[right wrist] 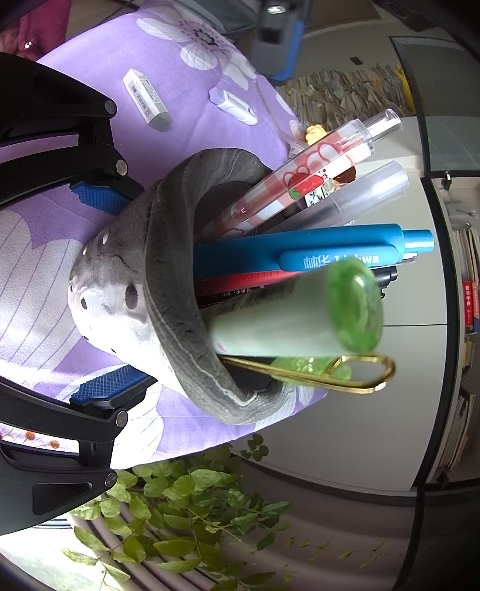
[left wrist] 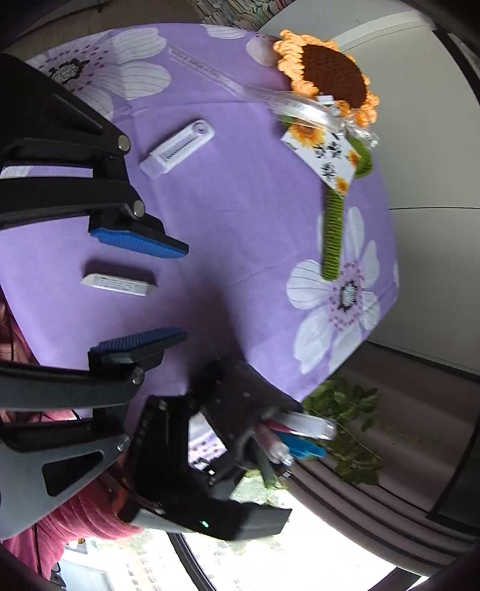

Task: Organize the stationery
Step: 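Grasp the small white stick with the left gripper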

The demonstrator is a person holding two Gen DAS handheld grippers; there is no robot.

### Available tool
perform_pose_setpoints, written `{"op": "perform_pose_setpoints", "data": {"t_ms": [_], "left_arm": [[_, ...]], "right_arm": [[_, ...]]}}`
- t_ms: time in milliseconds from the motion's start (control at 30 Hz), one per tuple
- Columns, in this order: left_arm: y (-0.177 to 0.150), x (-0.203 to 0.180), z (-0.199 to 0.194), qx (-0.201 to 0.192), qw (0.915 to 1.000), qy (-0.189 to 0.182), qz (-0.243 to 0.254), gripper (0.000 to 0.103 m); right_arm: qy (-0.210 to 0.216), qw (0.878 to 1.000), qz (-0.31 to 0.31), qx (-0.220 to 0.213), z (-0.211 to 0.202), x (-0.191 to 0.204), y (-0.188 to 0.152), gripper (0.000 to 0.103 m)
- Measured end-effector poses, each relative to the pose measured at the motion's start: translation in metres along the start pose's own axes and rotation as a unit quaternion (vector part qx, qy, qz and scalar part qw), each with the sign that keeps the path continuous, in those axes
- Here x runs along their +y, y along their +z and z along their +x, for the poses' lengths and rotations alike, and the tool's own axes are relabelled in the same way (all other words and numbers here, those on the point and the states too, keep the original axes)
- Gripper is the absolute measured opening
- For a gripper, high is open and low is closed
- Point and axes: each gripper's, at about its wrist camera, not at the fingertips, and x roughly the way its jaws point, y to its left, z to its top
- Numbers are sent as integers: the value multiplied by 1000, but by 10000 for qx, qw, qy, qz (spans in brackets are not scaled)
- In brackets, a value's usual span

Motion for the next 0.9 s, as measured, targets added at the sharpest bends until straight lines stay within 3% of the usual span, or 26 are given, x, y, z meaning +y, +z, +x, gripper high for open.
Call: {"op": "perform_pose_setpoints", "data": {"t_ms": [133,367,500,567,900], "left_arm": [[-13,5,26,397,9991,68,-86,36],[-20,-7,34,503,9986,40,176,35],[-22,-11,42,609,9978,100,225,27],[-22,-9,45,658,9976,117,199,15],[-23,-8,41,582,9980,114,211,9]], "right_arm": [[4,10000,12,29,1,0,0,73],[22,10000,35,73,3,-2,1,74],[17,10000,28,64,4,-3,1,73],[17,10000,25,44,3,-3,1,73],[64,9999,118,-106,-1,-5,-1,73]]}}
